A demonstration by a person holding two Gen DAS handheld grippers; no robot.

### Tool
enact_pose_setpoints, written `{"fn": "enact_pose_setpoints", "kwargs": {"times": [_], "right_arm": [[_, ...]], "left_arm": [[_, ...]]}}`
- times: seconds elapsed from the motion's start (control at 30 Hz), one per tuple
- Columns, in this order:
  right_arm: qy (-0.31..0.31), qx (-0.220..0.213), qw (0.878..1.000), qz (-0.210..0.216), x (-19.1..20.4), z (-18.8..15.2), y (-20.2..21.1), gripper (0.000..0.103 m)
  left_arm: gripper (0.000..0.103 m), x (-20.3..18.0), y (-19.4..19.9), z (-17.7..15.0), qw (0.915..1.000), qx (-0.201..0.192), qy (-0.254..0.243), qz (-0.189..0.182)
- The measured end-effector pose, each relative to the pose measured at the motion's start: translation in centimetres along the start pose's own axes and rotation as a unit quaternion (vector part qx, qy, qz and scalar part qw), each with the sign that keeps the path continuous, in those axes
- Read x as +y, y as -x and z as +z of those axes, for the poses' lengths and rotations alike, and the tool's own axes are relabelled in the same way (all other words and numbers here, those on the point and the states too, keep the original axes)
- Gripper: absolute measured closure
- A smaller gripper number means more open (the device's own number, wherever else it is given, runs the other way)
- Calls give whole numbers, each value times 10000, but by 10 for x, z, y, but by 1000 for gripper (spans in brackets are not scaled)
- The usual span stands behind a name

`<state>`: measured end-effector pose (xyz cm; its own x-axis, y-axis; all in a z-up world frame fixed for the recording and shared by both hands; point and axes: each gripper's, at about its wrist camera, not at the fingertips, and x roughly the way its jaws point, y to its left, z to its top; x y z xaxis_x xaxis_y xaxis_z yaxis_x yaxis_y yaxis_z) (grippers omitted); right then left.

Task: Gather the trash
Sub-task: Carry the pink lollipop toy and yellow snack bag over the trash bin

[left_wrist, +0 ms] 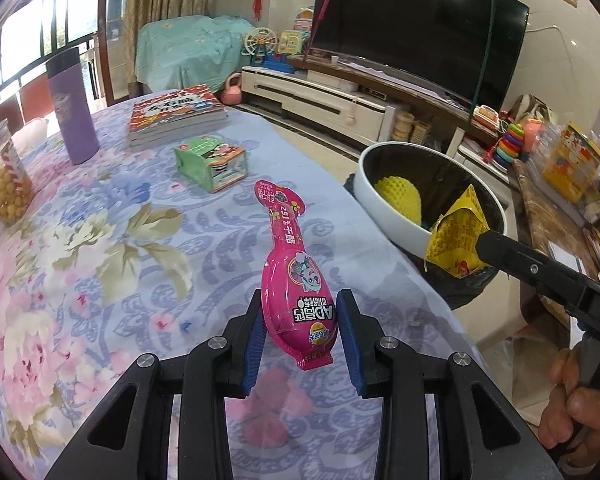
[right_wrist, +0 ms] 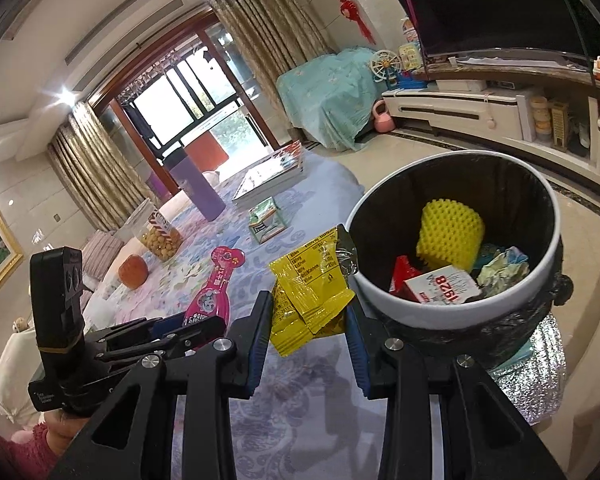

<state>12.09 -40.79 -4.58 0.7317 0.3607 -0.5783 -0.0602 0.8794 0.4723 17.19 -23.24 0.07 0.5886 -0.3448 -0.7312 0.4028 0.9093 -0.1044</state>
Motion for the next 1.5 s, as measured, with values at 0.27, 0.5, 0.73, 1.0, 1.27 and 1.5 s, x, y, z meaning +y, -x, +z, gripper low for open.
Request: {"fn": "enact_pose_setpoints", "kwargs": {"times": [0.27, 0.5, 0.73, 1.0, 1.27, 1.5], "right_arm": [[-46, -71, 10000, -38, -6, 2, 6, 67], [-89, -133, 9998, -89, -10, 4, 12, 67], [-126, -210, 9996, -154, -16, 7, 17, 67], [-155, -283, 9992, -237, -22, 9, 24, 67], [-209, -318, 9988, -315, -27, 7, 29, 67], [-264, -360, 9982, -401, -35, 12, 33, 67]], "left_arm": [[70, -9, -1, 3, 10000, -18, -84, -41], [70, -16, -3, 6, 9998, -14, -157, -84], [70, -24, -3, 11, 9995, -57, -274, -139], [70, -30, -4, 15, 9990, -74, -377, -218], [70, -37, -6, 21, 9984, -72, -468, -319], [70, -46, -8, 28, 9976, -102, -575, -385]]}}
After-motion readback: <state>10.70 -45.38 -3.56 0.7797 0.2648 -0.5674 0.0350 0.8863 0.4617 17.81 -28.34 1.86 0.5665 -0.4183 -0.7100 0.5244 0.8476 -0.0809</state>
